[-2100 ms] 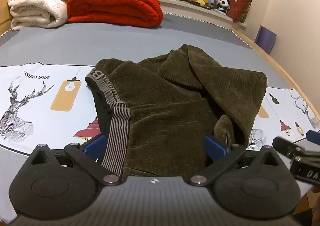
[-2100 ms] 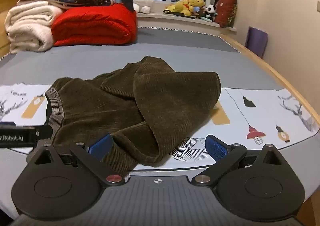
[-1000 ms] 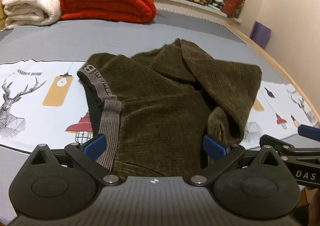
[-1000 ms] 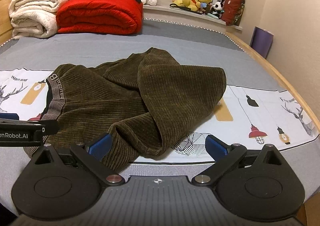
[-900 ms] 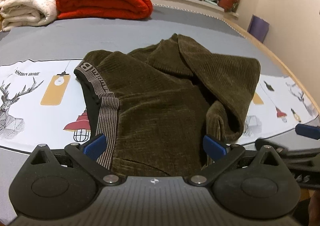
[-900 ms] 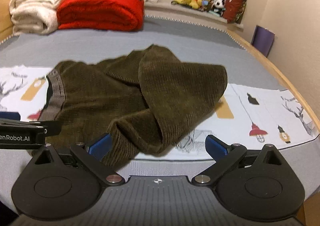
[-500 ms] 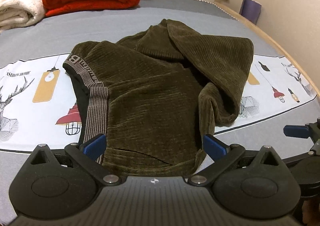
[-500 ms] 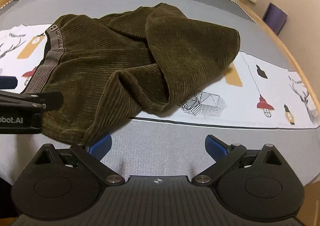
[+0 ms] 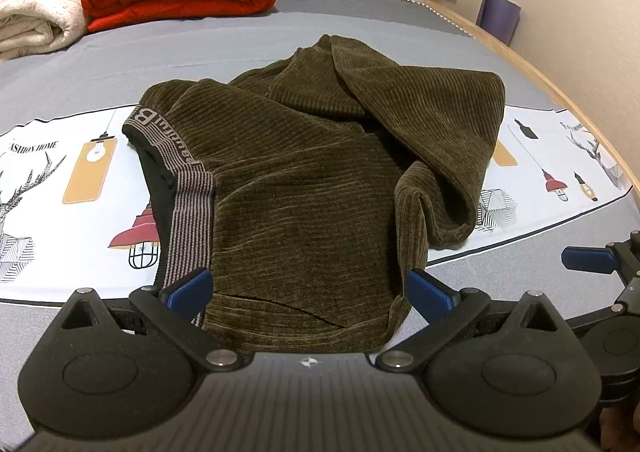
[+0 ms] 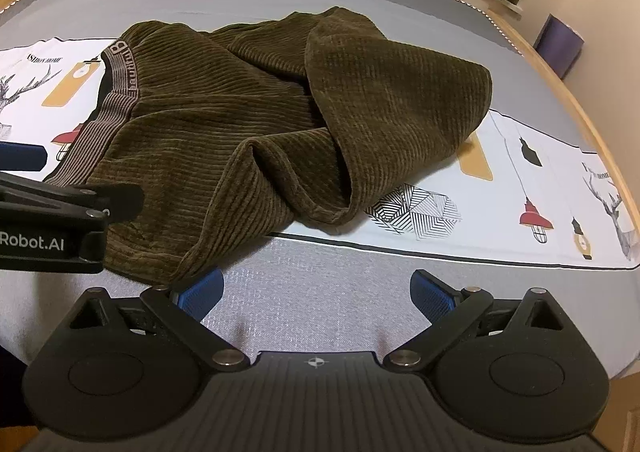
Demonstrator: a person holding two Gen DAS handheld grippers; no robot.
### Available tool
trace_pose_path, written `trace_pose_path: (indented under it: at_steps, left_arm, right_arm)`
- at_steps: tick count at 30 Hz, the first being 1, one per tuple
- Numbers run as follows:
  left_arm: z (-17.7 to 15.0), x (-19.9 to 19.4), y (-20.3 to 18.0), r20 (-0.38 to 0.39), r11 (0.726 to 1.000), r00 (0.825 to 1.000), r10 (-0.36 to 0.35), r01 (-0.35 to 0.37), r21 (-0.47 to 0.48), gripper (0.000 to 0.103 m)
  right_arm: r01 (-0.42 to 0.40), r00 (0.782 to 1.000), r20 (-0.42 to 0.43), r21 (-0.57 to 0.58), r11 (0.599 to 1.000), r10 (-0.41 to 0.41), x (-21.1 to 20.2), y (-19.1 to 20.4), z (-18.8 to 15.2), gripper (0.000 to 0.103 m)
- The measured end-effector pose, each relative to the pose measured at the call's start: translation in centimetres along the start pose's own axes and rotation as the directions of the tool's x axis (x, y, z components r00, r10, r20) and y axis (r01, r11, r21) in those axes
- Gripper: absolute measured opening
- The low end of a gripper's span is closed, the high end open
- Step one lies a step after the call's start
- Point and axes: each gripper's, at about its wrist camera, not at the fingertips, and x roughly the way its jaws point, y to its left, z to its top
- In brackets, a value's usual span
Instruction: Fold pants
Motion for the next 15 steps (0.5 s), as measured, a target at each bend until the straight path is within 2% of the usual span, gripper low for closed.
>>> trace_pose_path:
  at_steps: [5, 7, 8, 9, 10, 12, 13, 15]
  left_arm:
    - [-0.1, 0.0, 0.0, 0.004, 1.0, 1.0, 0.0, 0.0, 0.003, 0.103]
    - [0.0, -0.4, 0.0, 0.029, 1.0, 0.999, 0.021, -0.021, 0.009, 0.102]
    - [0.1, -0.8, 0.3, 0.062, 0.999, 0.997, 0.044, -0.045, 0.008, 0.094]
    - [0.4, -1.3, 0.8, 0.091, 0.998, 0.994, 0.062, -0.062, 0.0, 0.078]
    - [0.9, -1.8, 1.6, 0.111, 0.997, 0.991, 0.071, -0.07, -0.019, 0.067]
    - [2.4, -2.5, 4.3, 0.122, 0.995, 0.992, 0.045, -0.033, -0.099, 0.023]
    - [3.4, -2.7, 6.0, 0.117, 0.99, 0.993, 0.019, -0.002, -0.143, 0.015]
    - [5.5, -2.9, 8.6, 0.113, 0.986, 0.994, 0.012, 0.007, -0.167, 0.012]
  right_arm:
    - [-0.002, 1.0, -0.002, -0.004, 1.0, 0.002, 0.1, 0.1, 0.0, 0.099]
    - [-0.001, 1.0, -0.002, -0.007, 1.0, 0.001, 0.1, 0.2, 0.1, 0.099]
    - [0.003, 1.0, 0.0, -0.008, 1.0, -0.003, 0.1, 0.2, 0.1, 0.099]
    - [0.012, 1.0, 0.006, -0.006, 1.0, -0.012, 0.0, 0.2, 0.1, 0.099]
    - [0.026, 0.999, 0.02, 0.003, 1.0, -0.026, -0.2, 0.1, 0.3, 0.099]
    - [0.033, 0.998, 0.044, 0.038, 0.999, -0.034, -0.5, -0.4, 0.6, 0.097]
    - [0.032, 0.998, 0.055, 0.062, 0.998, -0.035, -0.7, -0.8, 0.8, 0.091]
    - [0.027, 0.996, 0.078, 0.114, 0.993, -0.036, -1.0, -1.6, 1.2, 0.079]
